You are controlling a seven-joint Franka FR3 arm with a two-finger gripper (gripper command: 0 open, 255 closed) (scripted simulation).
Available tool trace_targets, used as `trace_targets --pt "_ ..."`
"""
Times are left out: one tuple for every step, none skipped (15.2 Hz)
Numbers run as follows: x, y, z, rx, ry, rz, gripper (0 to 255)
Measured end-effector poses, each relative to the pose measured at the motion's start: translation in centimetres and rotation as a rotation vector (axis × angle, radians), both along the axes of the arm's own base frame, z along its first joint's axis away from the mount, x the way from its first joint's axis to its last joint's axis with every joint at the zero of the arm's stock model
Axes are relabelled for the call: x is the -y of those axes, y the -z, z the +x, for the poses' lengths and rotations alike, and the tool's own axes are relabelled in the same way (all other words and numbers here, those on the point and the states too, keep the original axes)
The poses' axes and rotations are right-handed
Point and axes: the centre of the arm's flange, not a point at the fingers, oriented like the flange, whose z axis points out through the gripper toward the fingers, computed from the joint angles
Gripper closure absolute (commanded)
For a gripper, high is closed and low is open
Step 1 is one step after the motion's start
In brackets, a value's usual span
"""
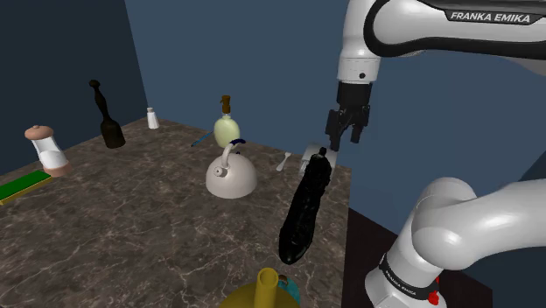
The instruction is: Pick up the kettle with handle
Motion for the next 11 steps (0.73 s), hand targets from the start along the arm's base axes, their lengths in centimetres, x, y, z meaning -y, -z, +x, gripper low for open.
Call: trace_targets --pt "0.0 0.0 0.0 0.000 0.000 0.000 0" --pt "-0.4 0.1 0.4 -0.001 0.015 0.000 0" --pt "-1.0 0.6 1.0 -0.004 0.040 0.001 0" --pt "-1.9 0.9 1.7 -0.006 0.069 0.002 0" --pt "-2.6 1.2 2.6 -0.008 0.102 0.003 0" --pt "-3.4 1.4 3.4 -0.011 0.135 0.004 0" --pt "-4.1 1.8 4.3 -0.014 0.169 0.005 0" --pt "-4.8 2.1 5.3 -0.016 0.203 0.006 0" --pt "-5.7 2.4 6.3 -0.019 0.237 0.007 0" --pt "-6.5 3.0 7.3 -0.022 0.272 0.008 0" --pt "-7.1 3.5 8.3 -0.025 0.307 0.009 0"
